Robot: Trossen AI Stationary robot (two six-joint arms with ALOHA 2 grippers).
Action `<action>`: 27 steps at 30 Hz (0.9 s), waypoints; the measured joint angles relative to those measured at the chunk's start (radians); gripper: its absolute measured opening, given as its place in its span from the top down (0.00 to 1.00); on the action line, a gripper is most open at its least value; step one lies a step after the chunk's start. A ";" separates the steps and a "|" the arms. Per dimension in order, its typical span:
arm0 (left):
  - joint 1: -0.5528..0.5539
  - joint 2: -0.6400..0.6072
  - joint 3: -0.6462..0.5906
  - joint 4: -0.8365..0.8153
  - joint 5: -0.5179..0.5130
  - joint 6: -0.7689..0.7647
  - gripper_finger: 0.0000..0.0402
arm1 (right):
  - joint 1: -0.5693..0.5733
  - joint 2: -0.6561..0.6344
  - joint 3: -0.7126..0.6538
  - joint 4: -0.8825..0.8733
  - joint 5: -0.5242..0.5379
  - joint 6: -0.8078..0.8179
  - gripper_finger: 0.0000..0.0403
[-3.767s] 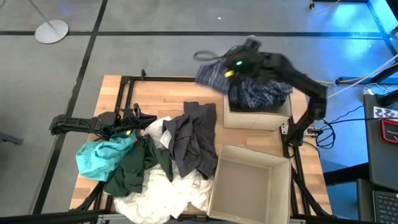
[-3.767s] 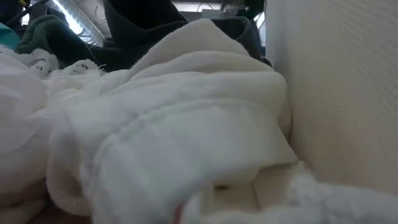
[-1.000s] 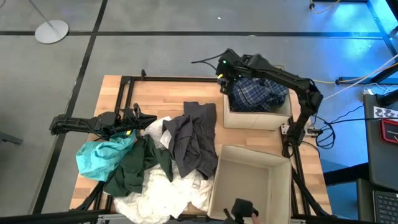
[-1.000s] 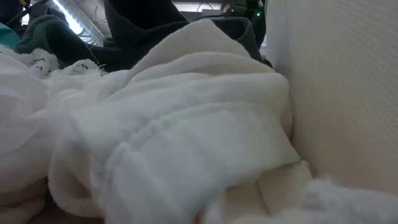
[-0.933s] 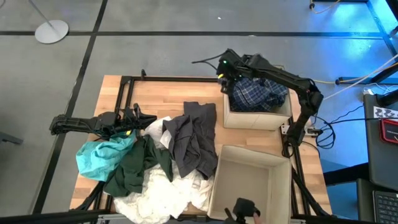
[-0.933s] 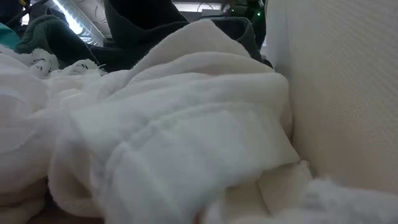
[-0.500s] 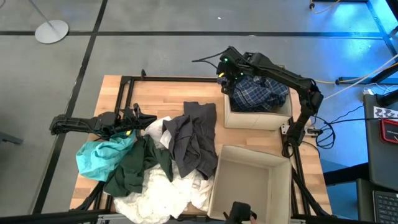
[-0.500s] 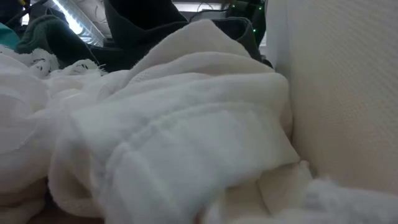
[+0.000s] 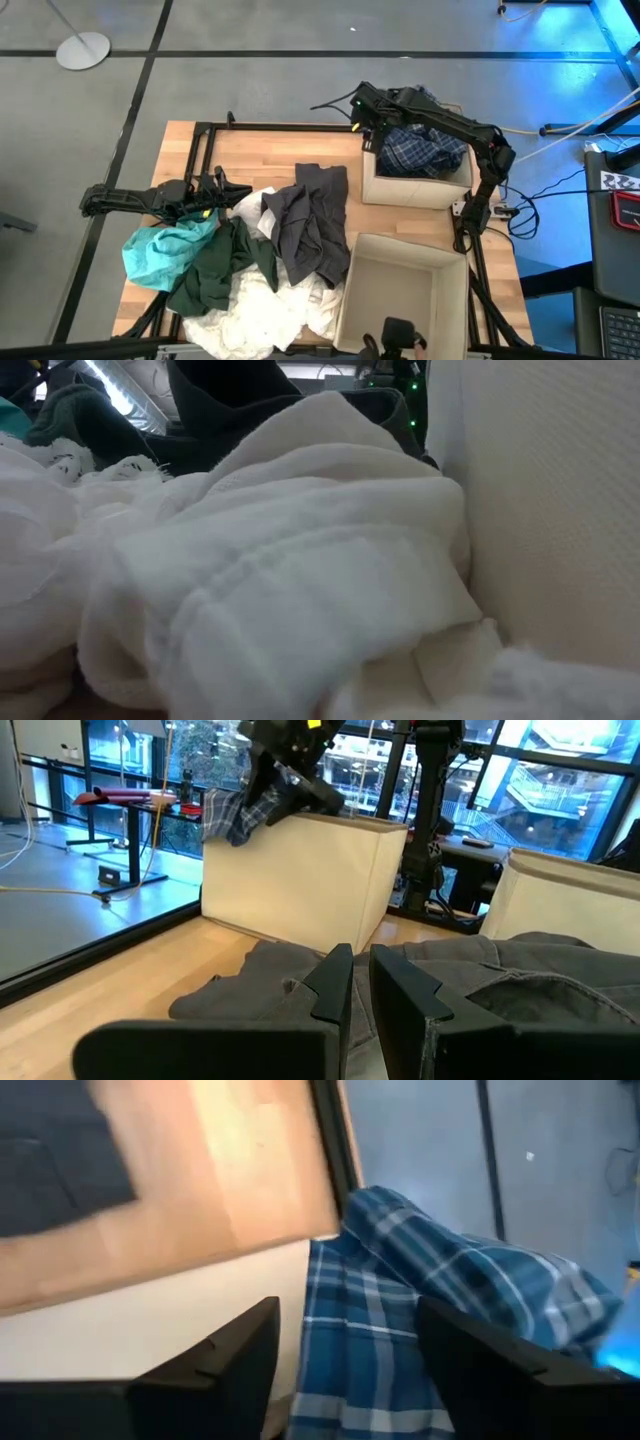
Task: Sort clothes
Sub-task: Put the blue checkered long sleeve shirt into the top laundry organizer
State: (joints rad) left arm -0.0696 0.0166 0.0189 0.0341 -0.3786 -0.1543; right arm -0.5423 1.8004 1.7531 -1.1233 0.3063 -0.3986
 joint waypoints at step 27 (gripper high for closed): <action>0.000 -0.001 0.000 0.000 0.001 -0.003 0.93 | 0.053 -0.128 0.154 -0.028 0.447 -0.044 0.98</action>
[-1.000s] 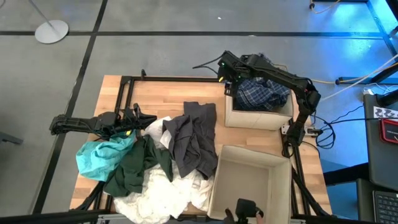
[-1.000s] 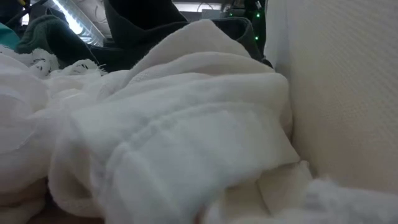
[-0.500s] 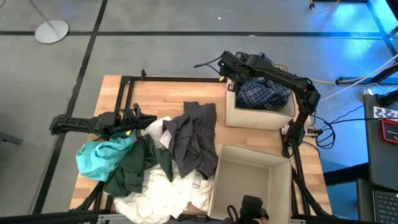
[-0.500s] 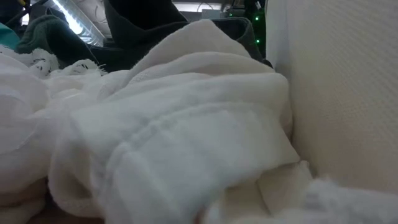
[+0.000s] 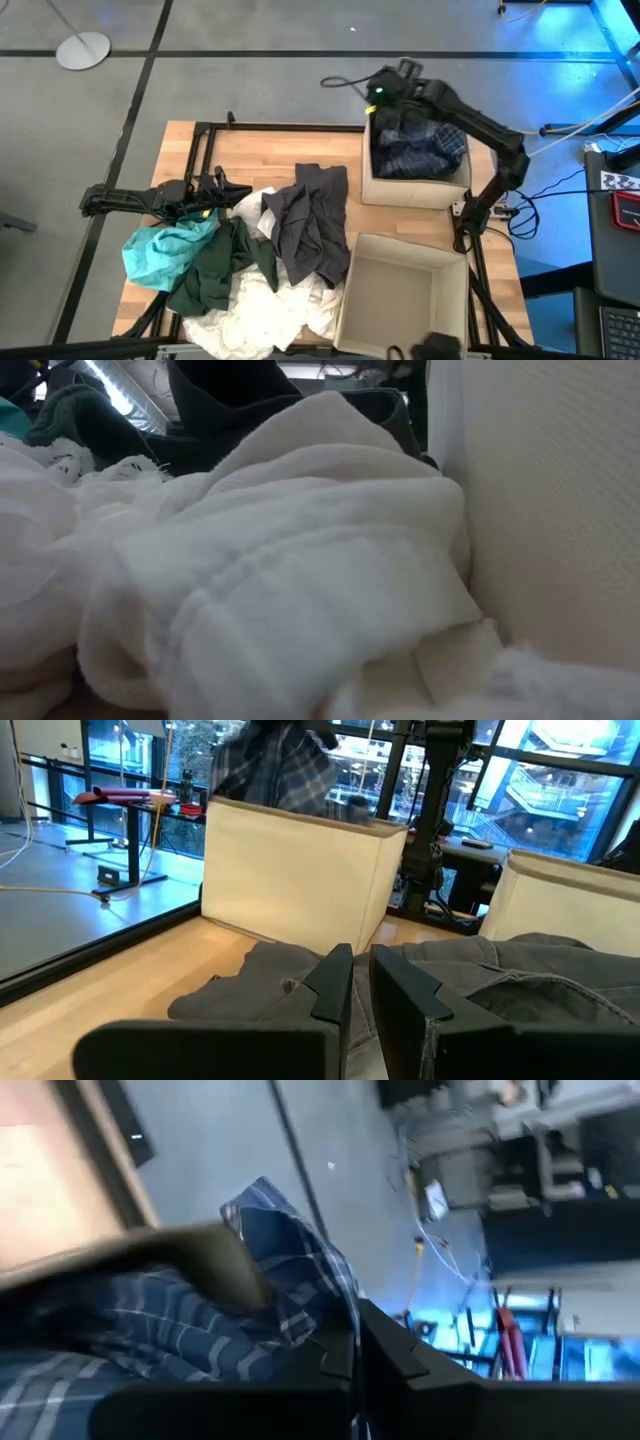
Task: Sort clothes
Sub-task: Put the blue checkered long sleeve shirt into the top laundry organizer
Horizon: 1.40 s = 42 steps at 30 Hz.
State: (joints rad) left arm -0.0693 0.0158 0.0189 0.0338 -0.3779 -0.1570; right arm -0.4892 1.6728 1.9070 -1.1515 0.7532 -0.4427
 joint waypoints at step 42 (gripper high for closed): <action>0.000 0.000 0.000 0.000 0.000 0.006 0.93 | -0.064 -0.329 -0.317 -0.173 -0.140 0.394 0.98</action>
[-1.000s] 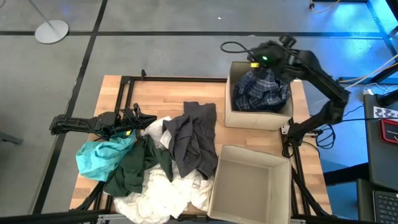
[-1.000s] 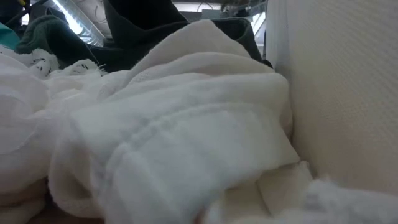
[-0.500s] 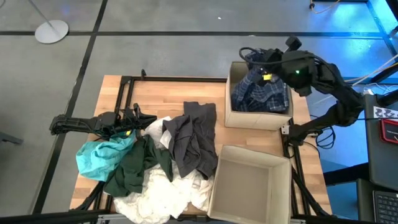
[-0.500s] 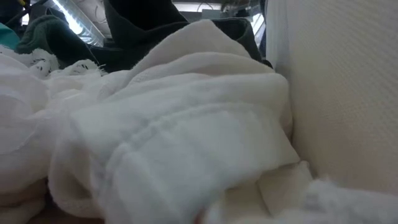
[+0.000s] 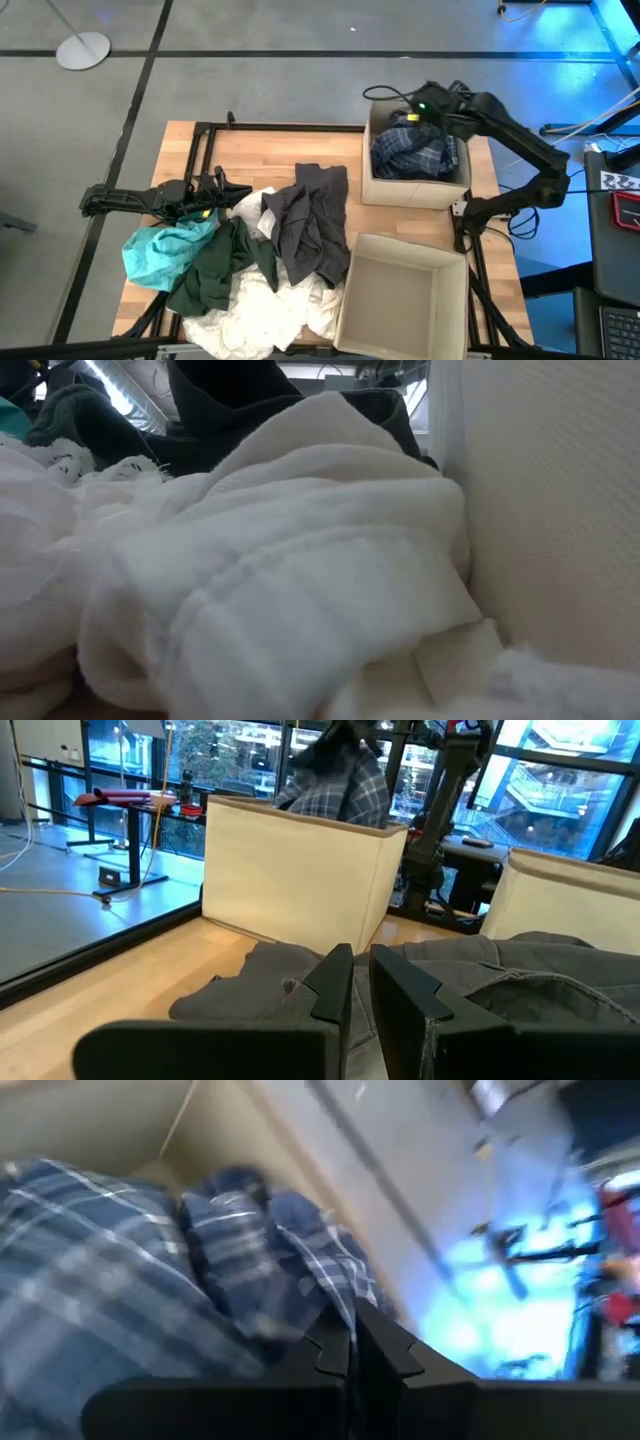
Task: Sort clothes
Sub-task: Put the blue checkered long sleeve shirt into the top laundry organizer, then put the green sweater into the top laundry organizer
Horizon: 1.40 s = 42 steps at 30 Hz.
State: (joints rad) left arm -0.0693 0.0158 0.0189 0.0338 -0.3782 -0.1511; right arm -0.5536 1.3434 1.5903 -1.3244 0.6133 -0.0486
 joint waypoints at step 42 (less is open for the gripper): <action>-0.001 0.000 0.000 0.000 0.000 -0.051 0.93 | -0.287 0.078 0.247 -0.016 -0.631 0.000 0.33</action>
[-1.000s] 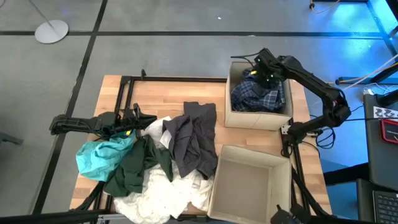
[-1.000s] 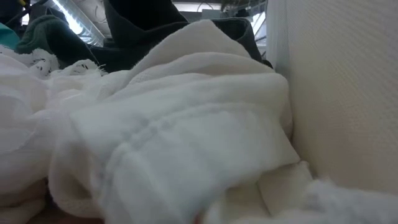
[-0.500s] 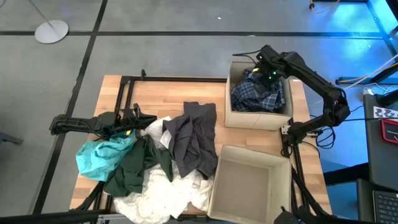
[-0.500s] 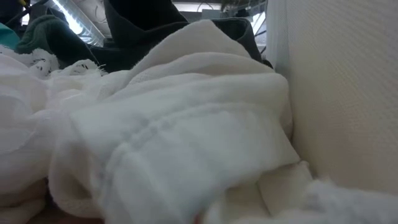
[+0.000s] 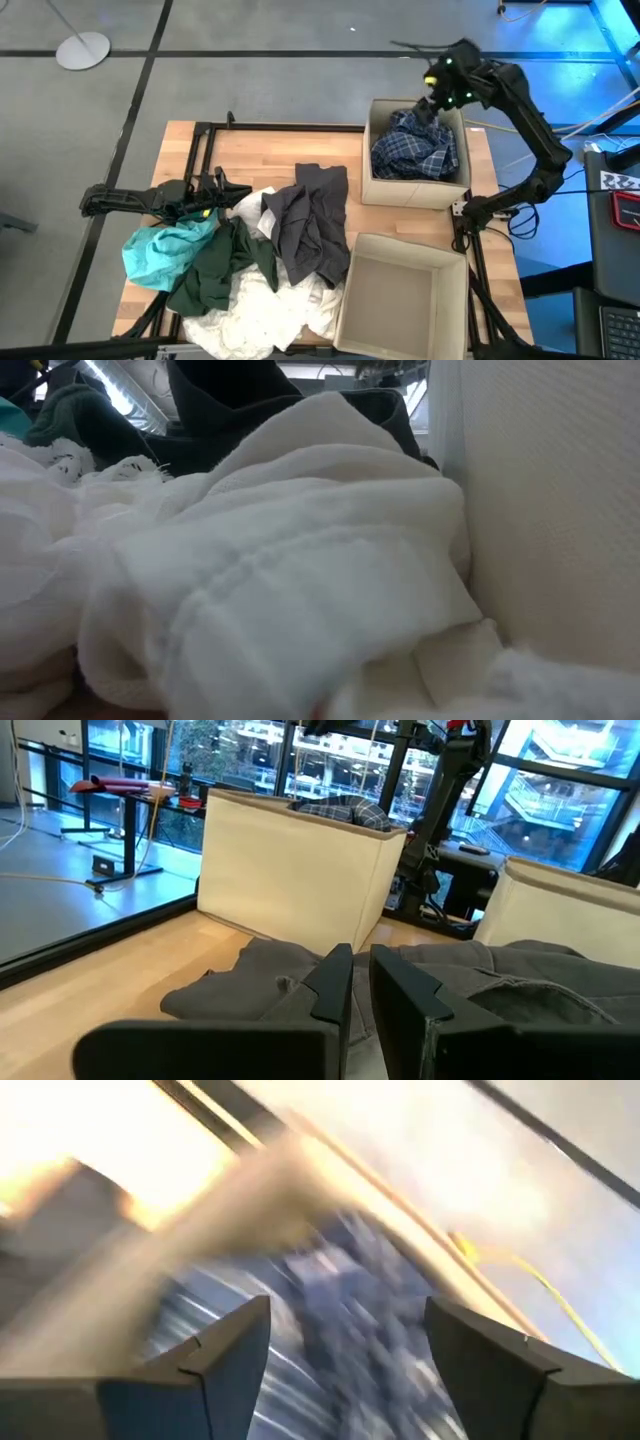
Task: Sort clothes
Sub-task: Put the green sweater into the top laundry organizer
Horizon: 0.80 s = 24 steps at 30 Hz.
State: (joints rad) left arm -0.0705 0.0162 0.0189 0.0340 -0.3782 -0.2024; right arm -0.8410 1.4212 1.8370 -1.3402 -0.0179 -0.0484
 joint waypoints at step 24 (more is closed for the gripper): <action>-0.001 0.001 0.000 -0.003 0.045 -0.022 0.93 | 0.692 0.227 0.011 0.652 -0.007 -0.042 0.32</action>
State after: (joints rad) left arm -0.0711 0.0170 0.0189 0.0307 -0.3333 -0.2248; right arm -0.1492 1.6484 1.8481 -0.6883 -0.0248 -0.0905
